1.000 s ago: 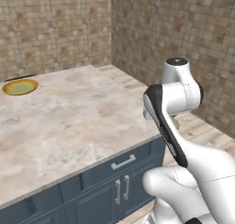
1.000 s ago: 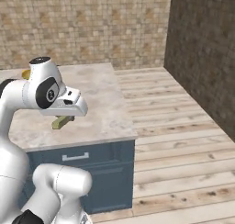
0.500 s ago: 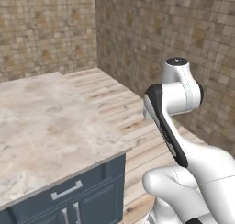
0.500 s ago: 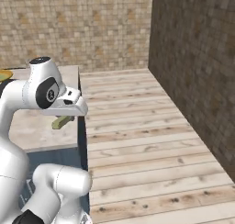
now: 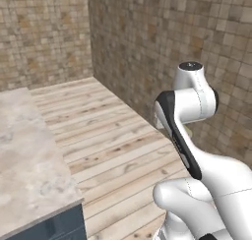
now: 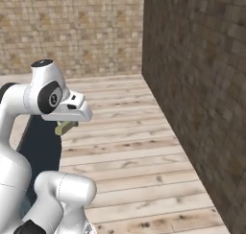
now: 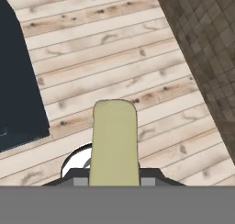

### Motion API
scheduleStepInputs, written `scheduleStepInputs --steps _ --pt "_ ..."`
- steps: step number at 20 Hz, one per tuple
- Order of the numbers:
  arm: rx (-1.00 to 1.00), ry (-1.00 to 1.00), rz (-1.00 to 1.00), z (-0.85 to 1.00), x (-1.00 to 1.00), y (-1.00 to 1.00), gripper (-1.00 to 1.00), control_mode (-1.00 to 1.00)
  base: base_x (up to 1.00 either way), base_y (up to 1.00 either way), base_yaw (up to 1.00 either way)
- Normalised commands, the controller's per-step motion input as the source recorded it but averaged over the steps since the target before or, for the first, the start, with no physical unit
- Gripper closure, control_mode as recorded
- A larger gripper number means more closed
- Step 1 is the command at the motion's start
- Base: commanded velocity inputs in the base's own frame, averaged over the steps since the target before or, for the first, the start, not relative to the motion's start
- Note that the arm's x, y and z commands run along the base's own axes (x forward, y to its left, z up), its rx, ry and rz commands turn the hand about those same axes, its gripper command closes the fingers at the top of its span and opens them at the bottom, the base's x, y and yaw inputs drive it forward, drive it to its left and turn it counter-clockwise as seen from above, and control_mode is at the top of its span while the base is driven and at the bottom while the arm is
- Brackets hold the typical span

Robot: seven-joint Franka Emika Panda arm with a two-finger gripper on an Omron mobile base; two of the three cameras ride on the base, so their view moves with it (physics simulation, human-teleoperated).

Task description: Retrieve the butter from the fridge and place it on a plate on the dining table. Then retrieve the butter knife by the fridge and place it near the plate.

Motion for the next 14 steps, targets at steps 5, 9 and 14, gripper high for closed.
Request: scheduleStepInputs --steps 5,9,14 --pt "0.00 0.00 0.00 0.00 0.00 0.00 1.00 1.00 0.98 -1.00 0.27" --pt "0.00 0.00 0.00 0.00 0.00 0.00 1.00 1.00 1.00 -0.88 0.36" --pt "0.00 0.00 0.00 0.00 0.00 0.00 1.00 1.00 0.92 -0.66 0.32"
